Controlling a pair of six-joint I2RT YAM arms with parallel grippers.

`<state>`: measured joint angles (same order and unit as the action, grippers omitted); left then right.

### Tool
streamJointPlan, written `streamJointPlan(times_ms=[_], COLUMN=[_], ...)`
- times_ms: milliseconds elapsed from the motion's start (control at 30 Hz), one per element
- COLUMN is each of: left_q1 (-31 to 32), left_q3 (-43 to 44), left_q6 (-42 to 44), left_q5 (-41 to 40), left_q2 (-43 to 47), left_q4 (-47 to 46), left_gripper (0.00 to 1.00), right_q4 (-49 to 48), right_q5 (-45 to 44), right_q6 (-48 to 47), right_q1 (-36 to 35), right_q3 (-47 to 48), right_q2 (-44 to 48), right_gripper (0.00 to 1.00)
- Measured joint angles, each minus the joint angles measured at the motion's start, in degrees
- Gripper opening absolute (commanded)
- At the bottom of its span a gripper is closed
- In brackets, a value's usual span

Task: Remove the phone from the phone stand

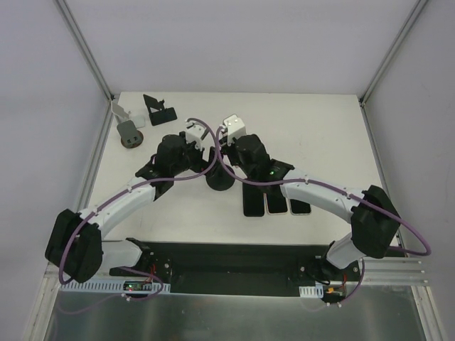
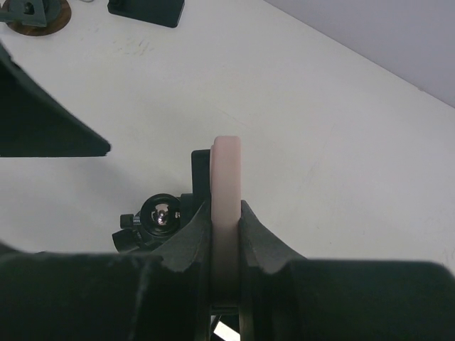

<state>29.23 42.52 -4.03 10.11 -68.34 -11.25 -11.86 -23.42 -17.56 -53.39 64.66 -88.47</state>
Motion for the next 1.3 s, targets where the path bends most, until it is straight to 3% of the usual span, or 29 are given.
streamJointPlan(times_ms=[200, 433, 533, 567, 600, 800, 1300], left_q1=[-0.1, -0.1, -0.1, 0.0, 0.1, 0.4, 1.1], left_q3=[6.0, 9.4, 10.1, 10.3, 10.5, 10.8, 9.2], left_q6=[2.1, 4.3, 4.2, 3.9, 3.8, 3.8, -6.6], left_q5=[3.4, 8.7, 11.3, 12.4, 13.1, 13.1, 12.4], left_q2=[-8.9, -13.4, -14.7, -15.0, -15.3, -15.6, -13.2], left_q4=[-1.7, -2.2, -2.1, -2.1, -2.2, -2.2, 0.1], left_gripper=[0.81, 0.54, 0.29, 0.18, 0.00, 0.00, 0.00], right_q4=[-1.2, -1.7, -1.9, -2.0, -2.0, -1.1, 10.5], right_q5=[1.0, 1.8, 2.0, 2.1, 2.1, 1.9, -2.9], right_q6=[-0.1, 0.5, 0.6, 0.6, 0.6, 1.0, 7.4], right_q1=[0.0, 0.8, 0.9, 1.0, 1.0, 1.3, -0.9], right_q3=[-1.4, -3.0, -3.5, -3.6, -3.6, -3.5, -3.3], right_q2=[0.9, 2.3, 2.7, 2.7, 2.7, 3.1, 7.6], right_gripper=[0.01, 0.01, 0.01, 0.01, 0.01, 0.01, 0.01])
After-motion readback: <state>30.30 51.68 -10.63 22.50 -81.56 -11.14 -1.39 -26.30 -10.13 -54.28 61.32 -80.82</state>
